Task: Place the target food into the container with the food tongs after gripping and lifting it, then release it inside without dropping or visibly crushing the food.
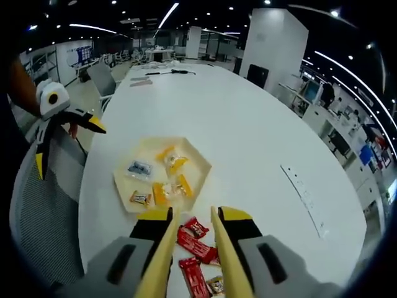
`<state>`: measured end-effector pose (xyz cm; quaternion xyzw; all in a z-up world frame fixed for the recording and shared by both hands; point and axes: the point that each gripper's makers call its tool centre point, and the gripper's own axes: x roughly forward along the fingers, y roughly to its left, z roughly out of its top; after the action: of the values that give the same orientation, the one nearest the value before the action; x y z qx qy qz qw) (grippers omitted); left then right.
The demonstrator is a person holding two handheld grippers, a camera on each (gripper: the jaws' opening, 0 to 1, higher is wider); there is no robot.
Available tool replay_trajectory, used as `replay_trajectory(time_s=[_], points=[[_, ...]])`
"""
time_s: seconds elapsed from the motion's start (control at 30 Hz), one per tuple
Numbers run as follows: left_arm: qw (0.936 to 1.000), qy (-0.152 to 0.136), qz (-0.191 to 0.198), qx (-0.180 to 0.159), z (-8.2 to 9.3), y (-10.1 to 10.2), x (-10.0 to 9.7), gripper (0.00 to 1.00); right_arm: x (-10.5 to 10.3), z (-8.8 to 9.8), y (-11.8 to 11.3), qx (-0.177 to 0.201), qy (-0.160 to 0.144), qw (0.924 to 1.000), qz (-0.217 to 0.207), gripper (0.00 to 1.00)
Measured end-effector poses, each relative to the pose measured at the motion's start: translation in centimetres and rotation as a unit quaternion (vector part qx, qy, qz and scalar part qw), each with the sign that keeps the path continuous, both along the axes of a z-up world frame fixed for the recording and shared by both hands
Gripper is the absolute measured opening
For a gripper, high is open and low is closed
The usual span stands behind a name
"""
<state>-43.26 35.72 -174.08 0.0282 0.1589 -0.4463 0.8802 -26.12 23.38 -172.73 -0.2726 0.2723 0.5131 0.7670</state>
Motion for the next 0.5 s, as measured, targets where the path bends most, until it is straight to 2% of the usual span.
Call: replay_trajectory(time_s=[0.07, 0.13, 0.23, 0.5], points=[[0.9998, 0.003, -0.003, -0.018, 0.6, -0.1, -0.2, 0.99, -0.3, -0.2, 0.1, 0.002, 0.006, 0.9999, 0.008, 0.28], [0.9999, -0.006, -0.004, -0.01, 0.5, -0.1, -0.1, 0.99, -0.3, -0.5, 0.0, -0.004, 0.0, 0.9999, 0.013, 0.28], [0.9999, -0.005, -0.01, -0.001, 0.2, -0.3, -0.4, 0.99, -0.1, -0.8, -0.2, -0.005, -0.008, 0.9997, 0.021, 0.28], [1.0, 0.006, -0.001, -0.008, 0.0, 0.0, -0.1, 0.99, 0.2, -1.5, -0.3, -0.001, -0.003, 0.9996, 0.026, 0.28]])
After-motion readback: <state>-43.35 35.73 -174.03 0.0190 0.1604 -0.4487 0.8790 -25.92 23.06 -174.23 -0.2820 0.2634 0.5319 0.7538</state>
